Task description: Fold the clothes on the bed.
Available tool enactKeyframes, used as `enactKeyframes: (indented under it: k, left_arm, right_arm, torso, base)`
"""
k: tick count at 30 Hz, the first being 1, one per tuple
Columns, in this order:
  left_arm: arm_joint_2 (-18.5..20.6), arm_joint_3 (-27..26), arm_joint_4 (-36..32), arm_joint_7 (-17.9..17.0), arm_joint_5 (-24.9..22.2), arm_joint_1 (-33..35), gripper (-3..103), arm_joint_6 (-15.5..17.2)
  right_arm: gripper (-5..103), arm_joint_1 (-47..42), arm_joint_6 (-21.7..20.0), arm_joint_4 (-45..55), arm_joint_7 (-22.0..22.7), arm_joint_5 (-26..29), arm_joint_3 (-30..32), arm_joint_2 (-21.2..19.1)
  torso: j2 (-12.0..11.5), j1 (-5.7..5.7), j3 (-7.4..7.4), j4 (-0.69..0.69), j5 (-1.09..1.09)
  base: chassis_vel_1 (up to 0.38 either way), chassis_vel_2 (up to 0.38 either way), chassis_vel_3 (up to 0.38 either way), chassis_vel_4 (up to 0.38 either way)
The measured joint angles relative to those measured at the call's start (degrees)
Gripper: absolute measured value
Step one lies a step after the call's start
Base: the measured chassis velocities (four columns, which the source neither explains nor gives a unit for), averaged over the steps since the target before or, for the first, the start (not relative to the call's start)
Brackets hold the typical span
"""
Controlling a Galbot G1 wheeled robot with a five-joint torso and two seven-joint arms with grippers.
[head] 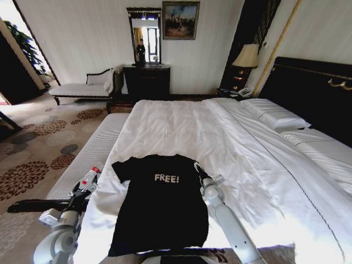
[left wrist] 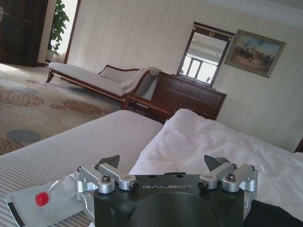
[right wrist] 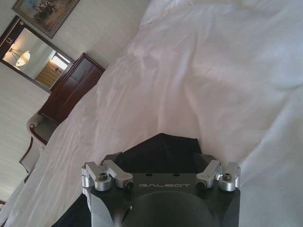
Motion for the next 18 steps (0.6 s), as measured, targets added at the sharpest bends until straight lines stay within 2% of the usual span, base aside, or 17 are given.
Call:
enactKeyframes:
  k: [9,11,14,18]
  left_arm:
    - [-0.38,-0.19,-0.29,-0.04,0.21,0.50,100,-0.06]
    - [-0.46,-0.19,-0.30,-0.04,0.25,0.50,100,-0.07]
    - [-1.08,0.28,-0.30,-0.04,0.89,0.40,100,-0.10]
    - [-1.79,1.00,-0.57,-0.04,1.81,0.31,100,-0.10]
  right_arm:
    - [74,0.07,1.14,-0.57,-0.85,-1.31,1.85,-0.27]
    - [74,-0.05,1.21,-0.11,-0.86,-1.53,2.21,-0.40]
    - [82,-0.88,1.86,0.87,-1.52,-3.75,2.74,-1.09]
    - [89,-1.58,1.29,0.41,-1.20,-4.12,2.52,-1.39]
  torso:
    - [0.00,0.00,0.00,0.01,0.00]
    - [0.00,0.00,0.00,0.00,0.00]
    - [0.00,0.00,0.00,0.00,0.00]
    - [0.00,0.00,0.00,0.01,0.00]
  base:
    - [0.000,0.000,0.000,0.000]
    - [0.000,0.000,0.000,0.000]
    - [0.000,0.000,0.000,0.000]
    - [0.000,0.000,0.000,0.000]
